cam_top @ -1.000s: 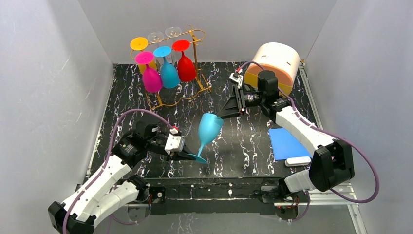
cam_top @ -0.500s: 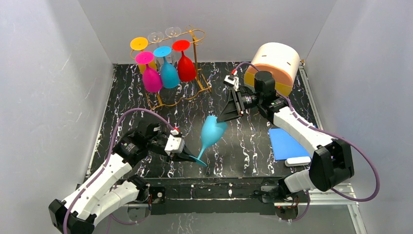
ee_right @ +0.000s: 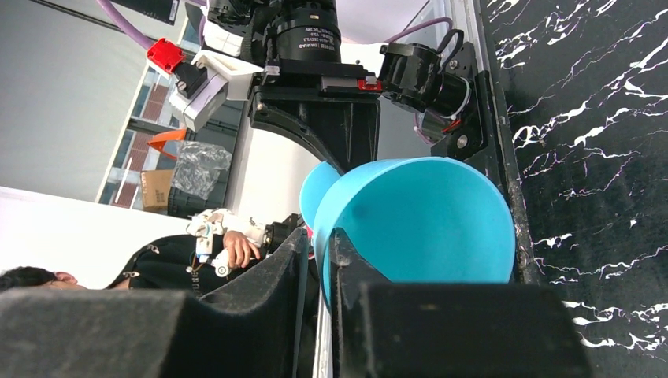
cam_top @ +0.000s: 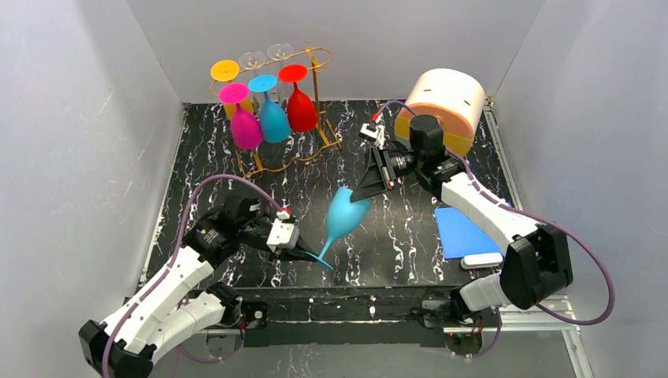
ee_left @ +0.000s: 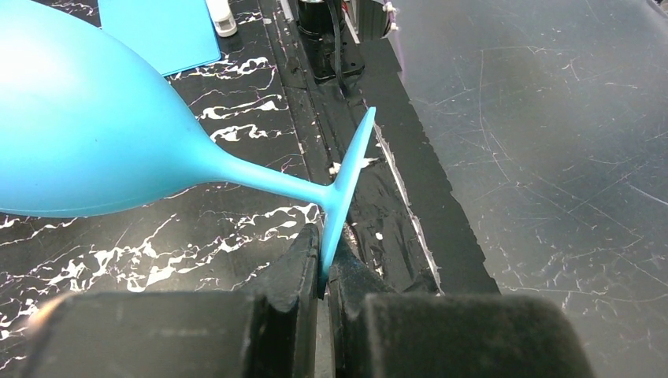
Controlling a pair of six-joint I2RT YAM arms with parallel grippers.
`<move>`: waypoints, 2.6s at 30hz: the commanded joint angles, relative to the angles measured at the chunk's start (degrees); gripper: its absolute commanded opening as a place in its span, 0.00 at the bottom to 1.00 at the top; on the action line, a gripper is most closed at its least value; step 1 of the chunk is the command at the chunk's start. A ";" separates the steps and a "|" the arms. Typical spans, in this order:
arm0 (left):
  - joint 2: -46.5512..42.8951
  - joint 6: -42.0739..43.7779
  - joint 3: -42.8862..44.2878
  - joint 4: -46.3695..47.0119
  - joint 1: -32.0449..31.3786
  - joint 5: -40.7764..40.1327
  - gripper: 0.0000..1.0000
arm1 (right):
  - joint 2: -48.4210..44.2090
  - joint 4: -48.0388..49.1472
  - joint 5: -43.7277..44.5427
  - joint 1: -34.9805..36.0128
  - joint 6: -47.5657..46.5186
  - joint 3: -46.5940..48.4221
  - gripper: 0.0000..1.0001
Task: Take the wine glass off the wine glass rack
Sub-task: Place the wine glass at the center of the board.
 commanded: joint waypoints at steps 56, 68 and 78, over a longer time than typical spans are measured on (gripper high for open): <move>-5.66 -66.24 -0.49 10.29 0.09 -81.63 0.98 | -4.84 -22.78 72.18 3.08 -40.01 6.65 0.01; -6.26 -77.63 0.72 5.25 0.11 -91.13 0.98 | 12.76 -26.18 83.72 3.47 -45.48 25.04 0.01; -7.01 -78.92 3.09 0.19 0.11 -101.27 0.98 | 26.98 -34.93 82.49 4.04 -44.19 39.04 0.01</move>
